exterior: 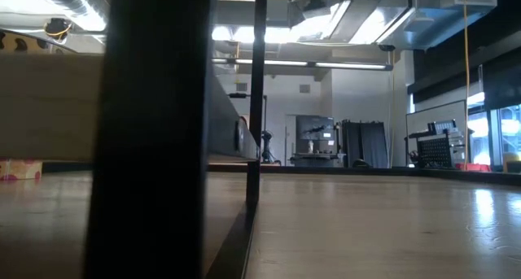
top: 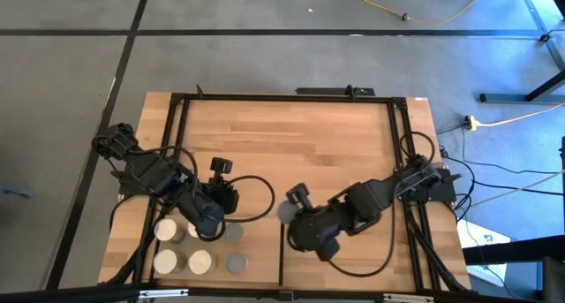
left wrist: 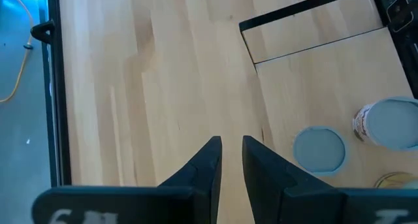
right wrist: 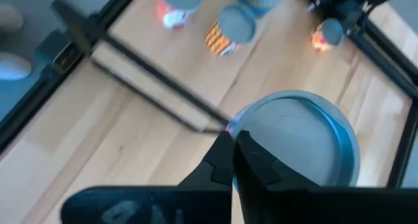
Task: Pick and place cans onto a shelf
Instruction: Put the canned tuna on the shelf
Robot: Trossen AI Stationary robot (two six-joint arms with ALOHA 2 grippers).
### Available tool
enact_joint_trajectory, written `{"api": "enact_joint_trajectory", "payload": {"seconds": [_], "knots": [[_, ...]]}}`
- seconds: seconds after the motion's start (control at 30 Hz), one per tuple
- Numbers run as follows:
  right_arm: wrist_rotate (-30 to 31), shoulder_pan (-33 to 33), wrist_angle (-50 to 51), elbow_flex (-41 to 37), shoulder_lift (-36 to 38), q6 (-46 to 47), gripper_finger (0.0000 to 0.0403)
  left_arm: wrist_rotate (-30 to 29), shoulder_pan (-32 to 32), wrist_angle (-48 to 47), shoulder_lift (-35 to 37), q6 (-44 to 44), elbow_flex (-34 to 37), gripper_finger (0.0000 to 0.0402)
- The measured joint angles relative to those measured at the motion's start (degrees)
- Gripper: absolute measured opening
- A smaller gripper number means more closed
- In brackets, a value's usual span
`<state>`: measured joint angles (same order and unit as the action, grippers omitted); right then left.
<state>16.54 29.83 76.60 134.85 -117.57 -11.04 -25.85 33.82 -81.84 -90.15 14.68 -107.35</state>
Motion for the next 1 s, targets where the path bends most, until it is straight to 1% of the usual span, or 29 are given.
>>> {"api": "enact_joint_trajectory", "payload": {"seconds": [0.27, 0.4, 0.53, 0.67, 1.0], "knots": [[0.3, 4.3, 10.1, 0.0, 1.3, 5.6, 0.0004, 0.0, 0.0, 0.0, 0.0, 0.0, 0.0, 0.0055], [0.3, 6.3, 13.4, -0.1, 1.3, 8.9, 0.0004, 0.0, 0.0, 0.0, 0.0, 0.0, 0.0, 0.0055], [0.2, 8.2, 13.4, -0.1, 1.3, 9.2, 0.0004, 0.0, 0.0, 0.0, 0.0, 0.1, 0.0, 0.0055], [-0.7, 8.8, 13.4, -0.1, 1.3, 9.1, 0.0004, 0.0, 0.0, 0.0, 0.0, 1.8, 0.0, 0.0055], [-6.7, 8.7, 13.4, -1.3, 1.6, 6.3, 0.0004, 0.0, 0.1, 0.0, 0.0, 6.6, 0.0, 0.0055]]}}
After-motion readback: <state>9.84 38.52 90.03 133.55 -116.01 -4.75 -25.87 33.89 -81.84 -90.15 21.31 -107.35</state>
